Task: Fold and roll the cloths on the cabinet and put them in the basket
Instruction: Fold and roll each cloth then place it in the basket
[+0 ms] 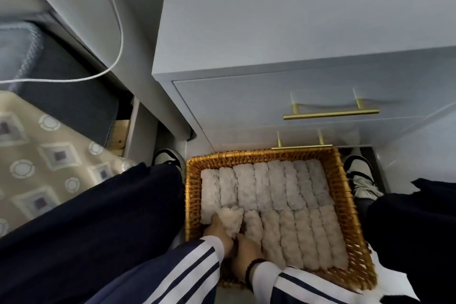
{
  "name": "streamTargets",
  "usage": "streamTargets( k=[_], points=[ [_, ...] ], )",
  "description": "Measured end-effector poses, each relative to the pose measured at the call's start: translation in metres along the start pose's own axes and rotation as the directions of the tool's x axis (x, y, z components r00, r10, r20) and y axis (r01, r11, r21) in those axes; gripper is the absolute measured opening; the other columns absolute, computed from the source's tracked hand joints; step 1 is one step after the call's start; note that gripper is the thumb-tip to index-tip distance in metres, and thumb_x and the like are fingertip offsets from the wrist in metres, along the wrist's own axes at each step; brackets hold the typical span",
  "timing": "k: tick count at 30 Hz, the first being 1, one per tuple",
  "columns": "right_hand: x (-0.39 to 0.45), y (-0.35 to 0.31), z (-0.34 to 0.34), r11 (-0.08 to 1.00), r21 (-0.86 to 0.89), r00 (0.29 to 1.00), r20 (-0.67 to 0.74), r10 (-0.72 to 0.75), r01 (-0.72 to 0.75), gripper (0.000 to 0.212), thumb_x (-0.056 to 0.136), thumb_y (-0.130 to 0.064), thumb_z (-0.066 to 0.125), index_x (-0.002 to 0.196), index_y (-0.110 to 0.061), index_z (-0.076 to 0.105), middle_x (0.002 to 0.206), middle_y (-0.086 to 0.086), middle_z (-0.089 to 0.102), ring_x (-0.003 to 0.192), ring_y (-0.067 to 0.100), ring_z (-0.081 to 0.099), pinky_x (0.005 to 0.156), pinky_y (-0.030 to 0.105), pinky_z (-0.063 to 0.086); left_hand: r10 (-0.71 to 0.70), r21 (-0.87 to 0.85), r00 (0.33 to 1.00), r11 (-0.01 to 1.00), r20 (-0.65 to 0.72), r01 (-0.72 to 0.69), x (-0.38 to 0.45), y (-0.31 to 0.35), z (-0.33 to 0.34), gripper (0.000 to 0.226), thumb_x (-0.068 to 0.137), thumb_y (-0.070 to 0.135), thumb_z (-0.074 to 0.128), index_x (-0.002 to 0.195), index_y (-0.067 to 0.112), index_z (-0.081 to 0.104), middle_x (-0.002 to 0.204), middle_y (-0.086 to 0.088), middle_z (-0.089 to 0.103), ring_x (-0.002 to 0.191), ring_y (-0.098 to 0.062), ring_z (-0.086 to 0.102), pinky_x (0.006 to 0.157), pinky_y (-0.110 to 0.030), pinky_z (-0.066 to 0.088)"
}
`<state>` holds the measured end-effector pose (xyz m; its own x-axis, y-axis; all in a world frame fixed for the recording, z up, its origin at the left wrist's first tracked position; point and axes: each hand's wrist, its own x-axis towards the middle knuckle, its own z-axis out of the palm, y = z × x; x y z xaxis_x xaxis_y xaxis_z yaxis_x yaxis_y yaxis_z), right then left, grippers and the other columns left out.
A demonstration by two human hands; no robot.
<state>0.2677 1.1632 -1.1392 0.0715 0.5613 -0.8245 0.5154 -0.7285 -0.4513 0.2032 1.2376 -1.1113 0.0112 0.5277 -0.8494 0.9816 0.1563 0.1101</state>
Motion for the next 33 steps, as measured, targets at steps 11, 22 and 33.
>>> streamTargets(
  k=[11,22,33],
  points=[
    [0.012,0.012,0.011,0.987,0.14,0.994,0.078,0.07,-0.081,0.034,0.096,-0.021,0.047,0.129,-0.013,0.054,0.125,0.005,0.058,0.109,0.018,0.054,0.094,0.021,0.042,0.085,0.058,0.992,0.994,0.098,-0.091,0.028,-0.016,0.02,0.065,0.089,0.015,0.061,0.144,0.007,0.027,0.143,-0.012,0.043,0.129,-0.026,0.045,0.101,-0.028,0.038],
    [0.02,0.023,0.013,0.996,0.048,0.995,0.068,0.067,-0.07,0.041,0.095,-0.023,0.053,0.135,-0.014,0.049,0.133,0.005,0.053,0.12,0.019,0.051,0.099,0.022,0.04,-0.128,-0.375,0.912,0.883,0.39,0.284,0.057,-0.006,0.011,0.052,0.085,0.031,0.06,0.129,0.006,0.051,0.121,-0.015,0.059,0.108,-0.03,0.056,0.09,-0.034,0.047],
    [0.026,0.022,0.019,0.997,0.024,0.993,0.092,0.075,-0.077,0.038,0.101,-0.026,0.043,0.137,-0.014,0.044,0.138,0.007,0.049,0.123,0.02,0.048,0.102,0.022,0.035,-0.071,-0.229,0.99,0.968,0.12,0.098,0.069,-0.005,0.03,0.043,0.082,0.037,0.066,0.115,0.009,0.061,0.117,-0.006,0.061,0.102,-0.022,0.058,0.077,-0.019,0.04]
  ],
)
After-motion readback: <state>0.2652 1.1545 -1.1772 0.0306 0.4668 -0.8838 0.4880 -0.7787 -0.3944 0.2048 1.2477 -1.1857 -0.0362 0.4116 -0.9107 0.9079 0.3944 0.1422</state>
